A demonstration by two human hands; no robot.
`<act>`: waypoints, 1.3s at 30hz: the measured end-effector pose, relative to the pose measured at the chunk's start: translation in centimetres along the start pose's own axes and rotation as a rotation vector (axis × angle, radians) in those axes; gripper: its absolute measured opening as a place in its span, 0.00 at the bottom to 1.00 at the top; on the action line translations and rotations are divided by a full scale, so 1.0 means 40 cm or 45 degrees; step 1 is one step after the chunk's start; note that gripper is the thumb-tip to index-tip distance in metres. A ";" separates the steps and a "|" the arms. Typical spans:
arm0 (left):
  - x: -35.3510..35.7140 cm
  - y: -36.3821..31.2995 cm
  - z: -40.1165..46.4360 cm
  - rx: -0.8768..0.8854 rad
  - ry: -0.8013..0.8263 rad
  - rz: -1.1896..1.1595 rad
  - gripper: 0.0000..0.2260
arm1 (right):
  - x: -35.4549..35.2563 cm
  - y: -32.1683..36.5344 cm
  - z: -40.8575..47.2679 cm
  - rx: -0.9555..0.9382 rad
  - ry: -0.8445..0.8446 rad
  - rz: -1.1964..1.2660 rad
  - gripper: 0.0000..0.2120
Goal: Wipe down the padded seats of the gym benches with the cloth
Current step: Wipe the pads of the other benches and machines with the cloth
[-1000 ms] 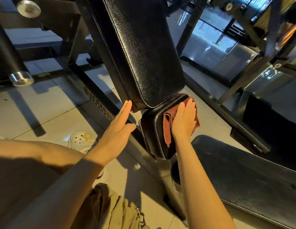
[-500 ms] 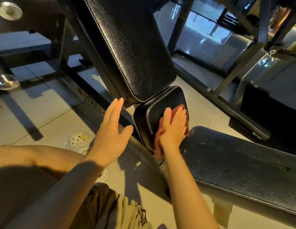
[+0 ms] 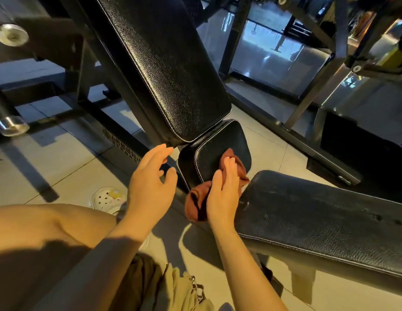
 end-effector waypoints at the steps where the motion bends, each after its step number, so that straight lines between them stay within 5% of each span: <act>1: -0.005 -0.007 -0.001 0.013 -0.007 -0.044 0.18 | 0.006 -0.001 -0.033 -0.006 0.056 0.057 0.26; 5: -0.019 -0.020 -0.006 0.051 0.093 -0.151 0.18 | -0.007 0.006 -0.131 0.116 0.284 0.323 0.21; 9: 0.004 0.005 -0.011 -0.137 0.404 -0.285 0.13 | -0.036 0.061 -0.153 0.199 0.492 0.616 0.13; 13: 0.018 -0.001 -0.036 -0.232 0.706 -0.316 0.17 | -0.047 0.121 -0.158 0.161 0.704 0.745 0.17; 19: -0.020 -0.033 -0.034 -0.134 0.653 -0.436 0.08 | -0.056 0.125 -0.136 0.147 0.763 0.827 0.13; 23: -0.017 -0.043 -0.028 -0.083 0.508 -0.363 0.07 | -0.090 0.123 -0.117 0.068 0.808 0.615 0.12; 26: -0.018 -0.071 -0.014 -0.003 0.388 -0.293 0.08 | -0.105 0.113 -0.101 -0.188 0.925 -0.103 0.10; 28: -0.008 -0.087 -0.006 0.033 0.388 -0.242 0.09 | -0.123 0.081 -0.084 -0.190 0.823 -0.409 0.14; 32: -0.024 -0.133 0.028 0.075 0.270 -0.360 0.10 | -0.164 0.060 -0.063 -0.137 0.642 -0.390 0.12; 36: -0.022 -0.157 0.049 0.093 0.333 -0.455 0.11 | -0.134 0.100 -0.064 -0.263 0.721 -0.178 0.28; 39: -0.012 -0.167 0.044 0.103 0.438 -0.476 0.09 | -0.108 0.135 -0.052 -0.358 0.716 -0.182 0.22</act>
Point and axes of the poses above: each hand's wrist, its own z-axis towards the middle knuckle, its own x-axis out of the palm, y = z × x, the point moved 7 cm from there along z, towards the middle knuckle, and after that the axes turned 5 degrees about -z, right-handed, at the moved point
